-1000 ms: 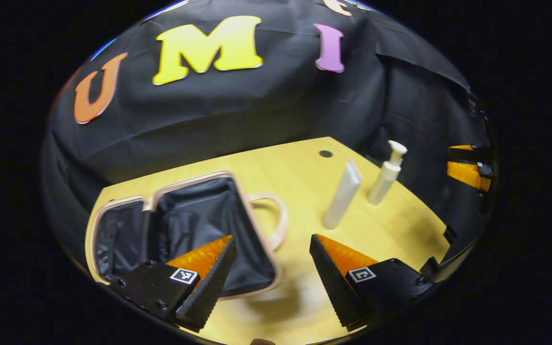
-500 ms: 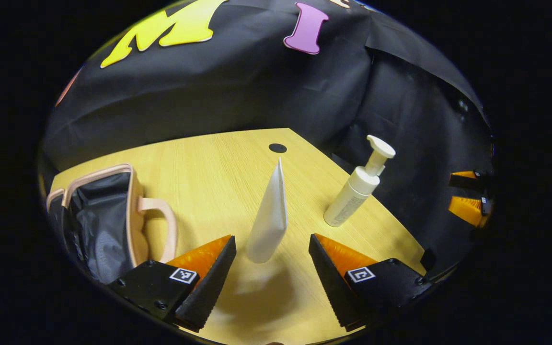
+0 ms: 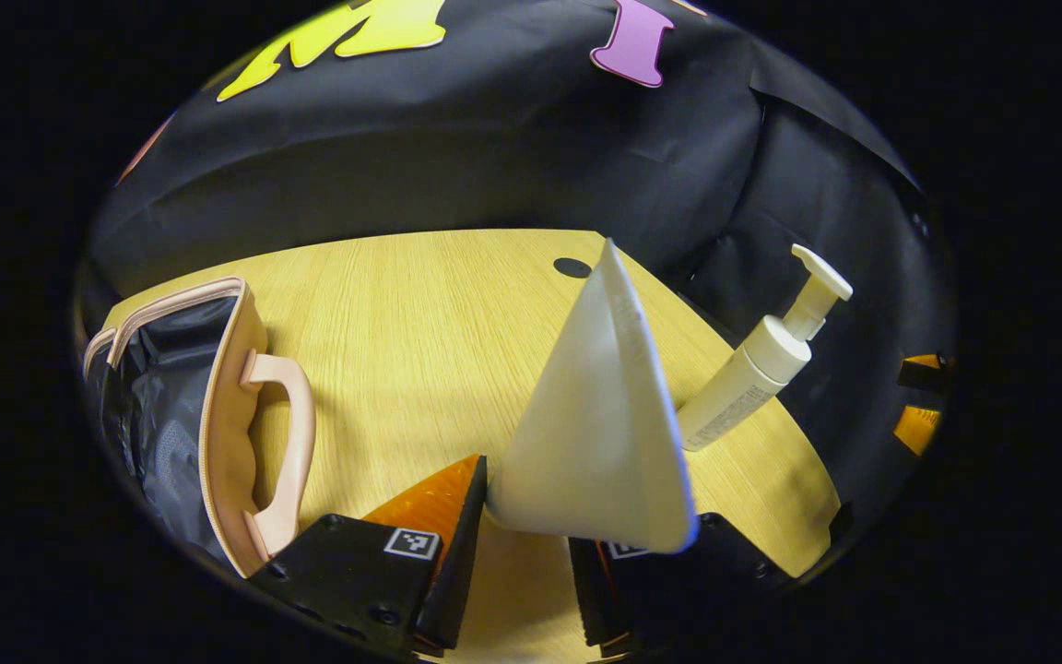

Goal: First open the suitcase, pack the skin care products into it, and then close the suitcase.

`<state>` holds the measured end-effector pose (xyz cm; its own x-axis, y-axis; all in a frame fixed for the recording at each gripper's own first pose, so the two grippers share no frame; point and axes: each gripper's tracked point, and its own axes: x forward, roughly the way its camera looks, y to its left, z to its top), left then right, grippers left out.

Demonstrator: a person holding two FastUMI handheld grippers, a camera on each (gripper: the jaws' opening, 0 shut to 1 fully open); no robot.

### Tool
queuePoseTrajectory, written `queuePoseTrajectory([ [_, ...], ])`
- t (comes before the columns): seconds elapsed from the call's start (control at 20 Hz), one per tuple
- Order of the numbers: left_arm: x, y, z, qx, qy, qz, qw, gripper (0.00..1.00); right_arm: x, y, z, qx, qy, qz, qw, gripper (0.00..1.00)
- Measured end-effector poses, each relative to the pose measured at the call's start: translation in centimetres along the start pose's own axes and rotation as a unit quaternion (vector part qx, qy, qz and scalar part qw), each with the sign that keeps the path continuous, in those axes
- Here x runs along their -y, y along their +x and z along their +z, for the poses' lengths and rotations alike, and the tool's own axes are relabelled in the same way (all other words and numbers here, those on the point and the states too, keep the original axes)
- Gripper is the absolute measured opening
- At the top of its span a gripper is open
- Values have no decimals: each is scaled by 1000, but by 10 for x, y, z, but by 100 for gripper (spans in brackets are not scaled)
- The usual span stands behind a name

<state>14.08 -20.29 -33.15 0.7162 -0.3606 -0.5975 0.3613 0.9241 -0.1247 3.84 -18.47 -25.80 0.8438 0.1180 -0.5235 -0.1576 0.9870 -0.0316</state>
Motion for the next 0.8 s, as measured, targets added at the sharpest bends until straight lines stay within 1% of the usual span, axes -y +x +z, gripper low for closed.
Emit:
queuePoseTrajectory([
  [0.05,2,-4,-1,-4,-2,-2,1000,55,-7,5,5,0,7,7,1000,79],
  [0.1,3,-9,-4,-9,-1,-1,1000,46,-14,11,10,1,15,15,1000,80],
  [0.15,4,-16,-5,-11,2,-1,1000,45,-21,18,15,1,22,23,999,80],
  [0.2,3,-24,-7,-13,5,1,1000,45,-27,27,18,1,27,27,999,79],
  [0.25,2,-33,-8,-14,5,6,1000,51,-31,38,22,1,31,29,999,80],
  [0.3,2,-41,-9,-15,2,9,1000,51,-36,48,25,0,35,31,999,80],
  [0.35,3,-53,-9,-13,-5,10,1000,43,-41,60,29,-1,40,33,999,80],
  [0.45,3,-77,-12,-14,-16,13,1000,42,-48,85,31,-1,37,26,999,78],
  [0.5,3,-90,-16,-24,-13,12,1000,42,-51,97,30,-2,30,25,999,80],
  [0.65,-9,-132,-21,-23,2,31,999,42,-59,128,27,-8,20,17,1000,80],
  [0.75,-23,-157,-26,-22,-2,50,999,42,-60,143,21,-16,20,8,1000,80],
  [0.8,-31,-170,-30,-24,-12,61,998,42,-62,149,18,-19,23,6,1000,80],
])
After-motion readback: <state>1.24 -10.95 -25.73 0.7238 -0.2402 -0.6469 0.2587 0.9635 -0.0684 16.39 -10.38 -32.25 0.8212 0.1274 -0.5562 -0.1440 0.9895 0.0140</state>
